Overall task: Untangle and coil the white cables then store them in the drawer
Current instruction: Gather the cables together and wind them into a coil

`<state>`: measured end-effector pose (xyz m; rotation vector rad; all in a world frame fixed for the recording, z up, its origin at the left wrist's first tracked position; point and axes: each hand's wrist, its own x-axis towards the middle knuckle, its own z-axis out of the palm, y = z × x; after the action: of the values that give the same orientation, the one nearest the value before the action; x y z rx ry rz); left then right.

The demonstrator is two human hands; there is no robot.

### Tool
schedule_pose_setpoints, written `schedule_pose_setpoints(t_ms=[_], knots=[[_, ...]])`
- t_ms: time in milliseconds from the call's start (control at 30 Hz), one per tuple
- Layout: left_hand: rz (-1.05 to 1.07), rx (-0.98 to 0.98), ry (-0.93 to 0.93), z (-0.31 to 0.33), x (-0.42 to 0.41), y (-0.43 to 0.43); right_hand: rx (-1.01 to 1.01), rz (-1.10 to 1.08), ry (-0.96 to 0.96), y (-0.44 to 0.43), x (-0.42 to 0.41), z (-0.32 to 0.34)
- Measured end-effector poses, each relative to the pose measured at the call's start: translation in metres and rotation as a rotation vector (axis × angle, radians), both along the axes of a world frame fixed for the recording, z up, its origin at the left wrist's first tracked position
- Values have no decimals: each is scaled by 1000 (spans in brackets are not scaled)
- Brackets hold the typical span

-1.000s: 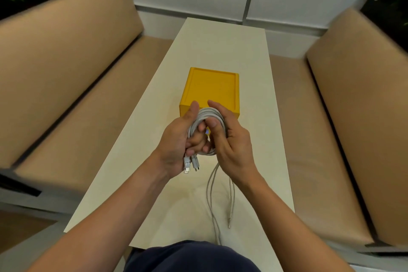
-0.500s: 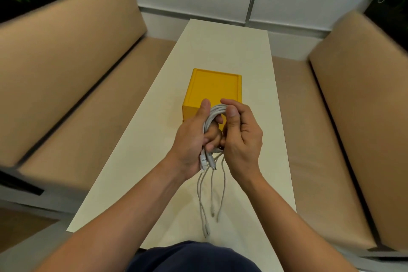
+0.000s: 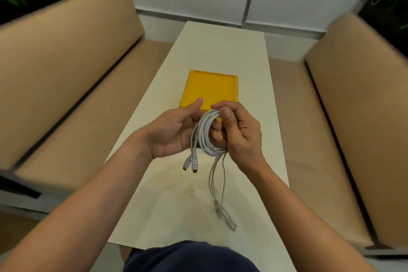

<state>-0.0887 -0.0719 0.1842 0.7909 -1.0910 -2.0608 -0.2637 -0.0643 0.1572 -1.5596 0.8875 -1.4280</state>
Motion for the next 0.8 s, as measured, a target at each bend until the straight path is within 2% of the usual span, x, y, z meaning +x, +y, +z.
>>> schedule_pose_setpoints(t_ms=[133,333,500,633,733,800], knots=[[58,-97,-126,7,-15,-3,-76,-23,76,-6,0,-3],[255,-74,58,-5,-39,3,-147,-112,169,-18,-7,-4],[186,-88,17,-9,-40,2,-237,-97,246,-24,-14,-10],[173,-85,13,-15,-37,2,-147,-16,245,-25,-15,-16],[237,-117,56,-23,-38,5,-42,37,243,-26,-10,-15],[264,-141,87,-25,-38,6,50,87,170,-23,-6,-12]])
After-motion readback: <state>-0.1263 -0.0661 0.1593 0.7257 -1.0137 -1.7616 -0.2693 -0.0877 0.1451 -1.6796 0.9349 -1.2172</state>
